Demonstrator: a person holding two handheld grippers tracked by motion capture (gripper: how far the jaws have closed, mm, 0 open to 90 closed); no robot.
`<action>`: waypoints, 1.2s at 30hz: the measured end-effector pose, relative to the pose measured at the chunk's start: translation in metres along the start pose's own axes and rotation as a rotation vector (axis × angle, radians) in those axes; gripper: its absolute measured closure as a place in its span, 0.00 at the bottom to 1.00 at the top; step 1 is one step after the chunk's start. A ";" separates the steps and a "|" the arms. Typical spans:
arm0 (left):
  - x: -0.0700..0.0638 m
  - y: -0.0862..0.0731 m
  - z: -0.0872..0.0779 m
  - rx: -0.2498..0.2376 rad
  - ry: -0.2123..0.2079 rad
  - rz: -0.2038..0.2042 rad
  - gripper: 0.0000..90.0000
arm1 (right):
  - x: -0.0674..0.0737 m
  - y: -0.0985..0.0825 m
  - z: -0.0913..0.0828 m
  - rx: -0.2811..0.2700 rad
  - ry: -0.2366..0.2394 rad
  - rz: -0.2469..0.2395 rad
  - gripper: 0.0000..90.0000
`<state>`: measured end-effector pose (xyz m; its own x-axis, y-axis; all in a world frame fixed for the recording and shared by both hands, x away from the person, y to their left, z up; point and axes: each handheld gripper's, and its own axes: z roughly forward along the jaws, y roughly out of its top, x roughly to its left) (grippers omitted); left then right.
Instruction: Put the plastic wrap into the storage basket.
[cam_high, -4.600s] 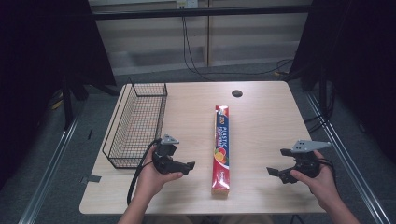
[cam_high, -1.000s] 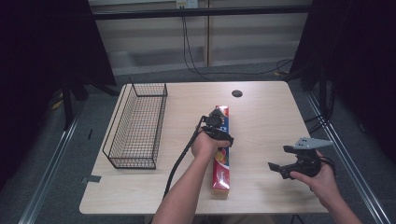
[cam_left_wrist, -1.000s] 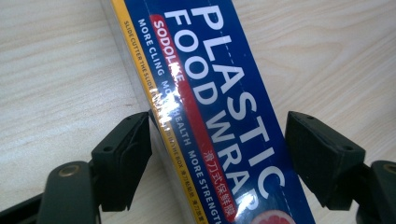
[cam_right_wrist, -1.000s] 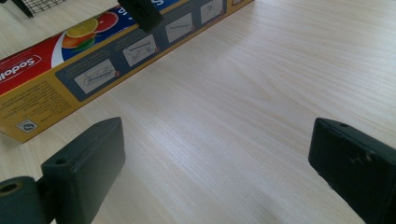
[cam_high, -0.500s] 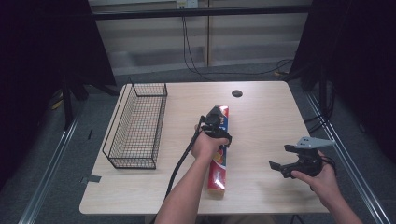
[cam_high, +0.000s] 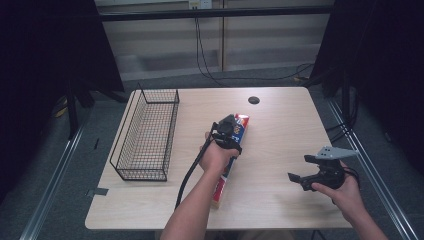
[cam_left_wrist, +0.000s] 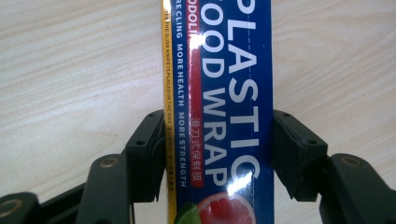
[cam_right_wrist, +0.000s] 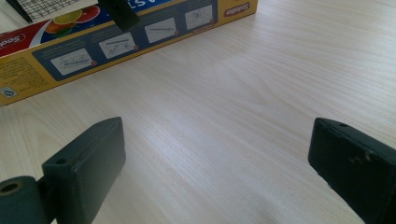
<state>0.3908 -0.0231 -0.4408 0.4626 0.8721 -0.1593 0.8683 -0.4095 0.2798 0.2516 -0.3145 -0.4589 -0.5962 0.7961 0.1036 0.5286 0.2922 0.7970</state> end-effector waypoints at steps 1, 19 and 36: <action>0.001 0.000 0.000 0.002 -0.002 0.003 0.46 | 0.000 0.000 0.000 0.004 -0.001 0.000 0.04; 0.023 0.000 -0.033 0.064 0.009 0.004 0.49 | -0.001 0.001 0.000 -0.013 0.005 -0.001 0.04; 0.041 0.003 -0.071 0.058 -0.001 -0.015 0.49 | -0.001 0.001 0.000 -0.017 0.004 -0.004 0.04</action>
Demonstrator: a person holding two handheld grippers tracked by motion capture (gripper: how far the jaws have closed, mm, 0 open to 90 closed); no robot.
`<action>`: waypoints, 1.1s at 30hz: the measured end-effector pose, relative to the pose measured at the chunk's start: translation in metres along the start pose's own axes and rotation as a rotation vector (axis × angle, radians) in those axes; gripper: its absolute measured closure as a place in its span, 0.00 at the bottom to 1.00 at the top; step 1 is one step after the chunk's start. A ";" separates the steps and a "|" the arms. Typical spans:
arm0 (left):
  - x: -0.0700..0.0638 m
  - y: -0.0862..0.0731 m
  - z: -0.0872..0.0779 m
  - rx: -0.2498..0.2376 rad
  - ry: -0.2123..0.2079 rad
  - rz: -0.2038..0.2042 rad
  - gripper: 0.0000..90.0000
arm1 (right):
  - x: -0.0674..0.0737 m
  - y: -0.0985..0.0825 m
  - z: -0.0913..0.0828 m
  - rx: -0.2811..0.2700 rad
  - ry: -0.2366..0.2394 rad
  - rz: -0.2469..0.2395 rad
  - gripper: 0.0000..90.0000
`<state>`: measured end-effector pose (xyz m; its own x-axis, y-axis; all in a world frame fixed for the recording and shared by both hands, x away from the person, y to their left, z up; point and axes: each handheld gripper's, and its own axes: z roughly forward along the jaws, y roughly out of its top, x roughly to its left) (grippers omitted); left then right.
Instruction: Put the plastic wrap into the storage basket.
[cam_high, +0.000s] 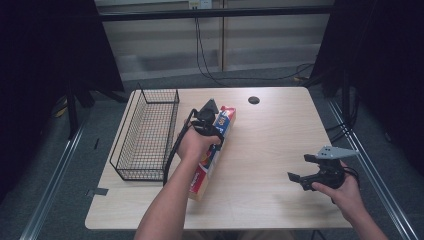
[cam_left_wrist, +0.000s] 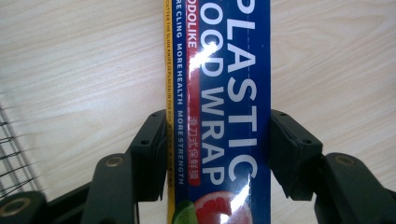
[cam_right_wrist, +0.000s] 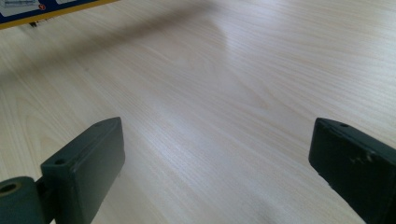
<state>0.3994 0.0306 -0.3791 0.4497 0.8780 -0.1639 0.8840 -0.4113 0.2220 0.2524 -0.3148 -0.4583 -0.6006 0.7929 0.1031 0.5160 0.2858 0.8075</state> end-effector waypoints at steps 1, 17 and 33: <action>0.000 0.000 -0.001 -0.002 -0.003 -0.006 0.49 | 0.000 0.000 0.000 0.003 -0.001 0.001 0.04; 0.014 -0.001 -0.024 -0.002 0.010 -0.033 0.49 | 0.001 0.001 0.000 -0.011 0.005 -0.001 0.03; 0.030 -0.003 -0.048 -0.012 0.034 -0.078 0.49 | 0.002 0.001 0.001 -0.002 0.024 -0.008 0.01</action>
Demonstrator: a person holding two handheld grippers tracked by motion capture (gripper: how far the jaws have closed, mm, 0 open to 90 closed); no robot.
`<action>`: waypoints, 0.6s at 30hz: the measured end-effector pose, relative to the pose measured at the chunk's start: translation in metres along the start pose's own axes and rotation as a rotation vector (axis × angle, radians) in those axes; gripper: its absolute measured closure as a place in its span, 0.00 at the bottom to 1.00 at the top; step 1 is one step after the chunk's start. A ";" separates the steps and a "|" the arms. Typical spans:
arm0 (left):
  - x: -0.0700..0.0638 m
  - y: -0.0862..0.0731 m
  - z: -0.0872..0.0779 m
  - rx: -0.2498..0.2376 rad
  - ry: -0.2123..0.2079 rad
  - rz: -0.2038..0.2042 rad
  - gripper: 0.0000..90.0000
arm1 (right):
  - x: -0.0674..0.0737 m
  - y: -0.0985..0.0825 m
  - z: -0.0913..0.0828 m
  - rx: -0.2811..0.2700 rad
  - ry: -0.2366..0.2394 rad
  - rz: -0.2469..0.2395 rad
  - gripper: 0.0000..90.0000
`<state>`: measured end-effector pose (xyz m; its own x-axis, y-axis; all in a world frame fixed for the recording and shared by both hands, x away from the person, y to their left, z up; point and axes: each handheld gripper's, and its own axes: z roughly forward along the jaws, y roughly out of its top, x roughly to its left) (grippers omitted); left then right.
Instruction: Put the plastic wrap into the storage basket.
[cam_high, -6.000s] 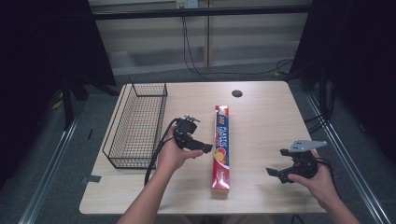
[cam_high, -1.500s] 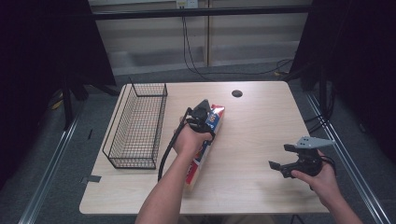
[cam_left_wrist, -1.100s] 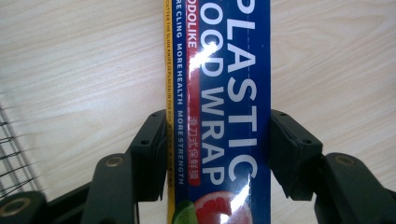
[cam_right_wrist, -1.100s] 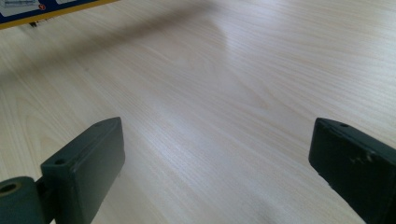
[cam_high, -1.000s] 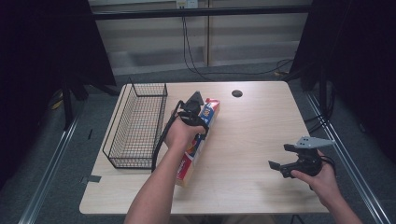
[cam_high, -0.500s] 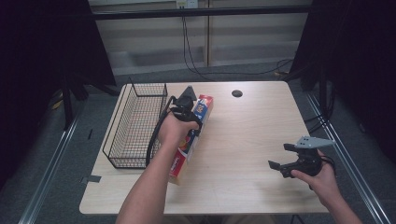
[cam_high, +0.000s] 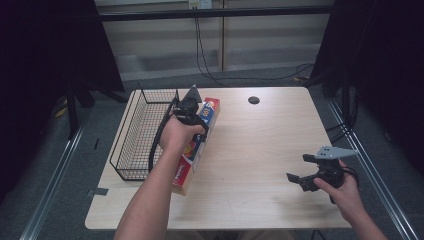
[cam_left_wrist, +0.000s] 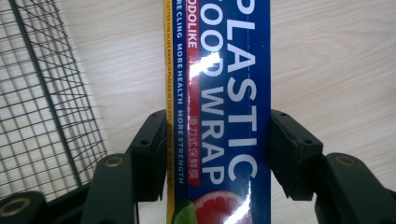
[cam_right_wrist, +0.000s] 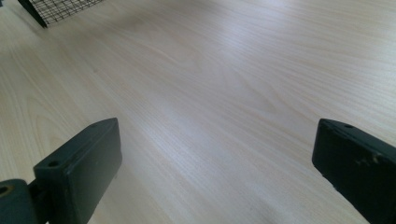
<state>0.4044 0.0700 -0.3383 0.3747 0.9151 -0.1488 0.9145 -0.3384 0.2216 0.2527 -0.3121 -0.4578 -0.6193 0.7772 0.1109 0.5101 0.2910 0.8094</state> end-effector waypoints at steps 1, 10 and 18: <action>0.000 0.000 -0.001 -0.005 -0.003 -0.018 0.49 | 0.000 0.000 0.000 0.004 0.003 0.001 0.01; 0.005 0.001 -0.009 -0.002 0.004 -0.021 0.49 | 0.001 0.000 0.001 0.009 0.019 -0.006 0.01; 0.009 0.002 -0.014 -0.004 0.004 -0.032 0.49 | 0.001 0.000 0.001 0.011 0.017 -0.008 0.01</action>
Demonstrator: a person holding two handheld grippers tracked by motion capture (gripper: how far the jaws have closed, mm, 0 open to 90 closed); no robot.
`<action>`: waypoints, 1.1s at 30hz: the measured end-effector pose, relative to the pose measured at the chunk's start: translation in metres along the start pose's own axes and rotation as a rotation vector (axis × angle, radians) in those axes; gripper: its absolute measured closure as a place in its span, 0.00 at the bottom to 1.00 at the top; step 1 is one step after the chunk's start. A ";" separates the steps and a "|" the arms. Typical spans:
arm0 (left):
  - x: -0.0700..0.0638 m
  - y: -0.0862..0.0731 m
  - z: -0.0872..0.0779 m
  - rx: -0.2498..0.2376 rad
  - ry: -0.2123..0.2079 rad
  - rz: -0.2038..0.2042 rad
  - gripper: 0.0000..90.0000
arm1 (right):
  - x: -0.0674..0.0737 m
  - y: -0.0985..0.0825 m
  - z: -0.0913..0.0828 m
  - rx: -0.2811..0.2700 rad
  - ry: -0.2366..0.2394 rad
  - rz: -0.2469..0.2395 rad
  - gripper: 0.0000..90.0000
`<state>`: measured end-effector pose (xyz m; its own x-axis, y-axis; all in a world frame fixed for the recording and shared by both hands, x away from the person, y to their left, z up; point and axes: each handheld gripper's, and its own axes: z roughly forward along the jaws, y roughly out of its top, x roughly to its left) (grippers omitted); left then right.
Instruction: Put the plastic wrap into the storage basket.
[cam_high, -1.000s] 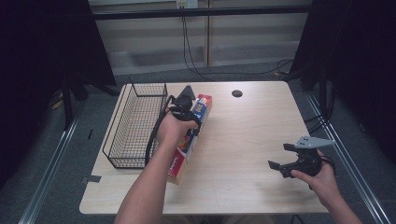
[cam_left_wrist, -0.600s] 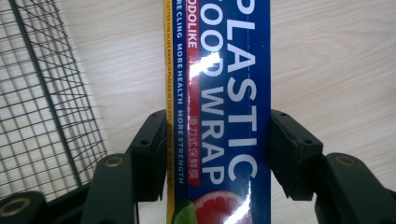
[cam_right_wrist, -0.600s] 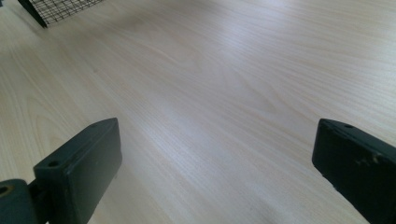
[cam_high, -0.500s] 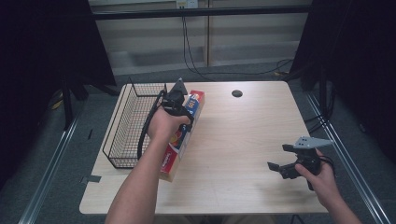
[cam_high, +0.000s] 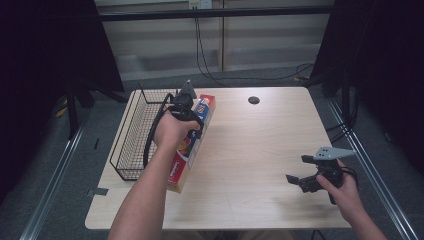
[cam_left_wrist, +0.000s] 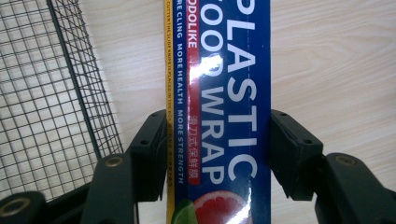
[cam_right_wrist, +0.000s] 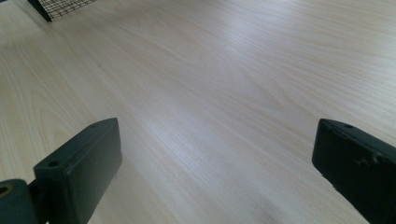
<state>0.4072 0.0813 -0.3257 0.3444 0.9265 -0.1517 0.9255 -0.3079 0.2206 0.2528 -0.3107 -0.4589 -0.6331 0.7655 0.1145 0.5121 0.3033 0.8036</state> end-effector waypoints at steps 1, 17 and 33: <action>0.001 0.000 -0.001 0.002 -0.003 -0.006 0.49 | 0.000 0.000 0.000 0.001 0.001 -0.001 0.01; 0.016 -0.003 -0.010 -0.003 0.010 -0.034 0.49 | 0.000 0.000 0.000 0.002 0.001 -0.006 0.01; 0.029 -0.004 -0.021 -0.011 0.015 -0.077 0.49 | 0.001 0.000 -0.001 0.003 0.000 -0.008 0.01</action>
<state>0.4102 0.1140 -0.3107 0.2696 0.9505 -0.1541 0.9474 -0.2332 0.2193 0.2524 -0.3105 -0.4582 -0.6375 0.7629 0.1078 0.5087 0.3117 0.8025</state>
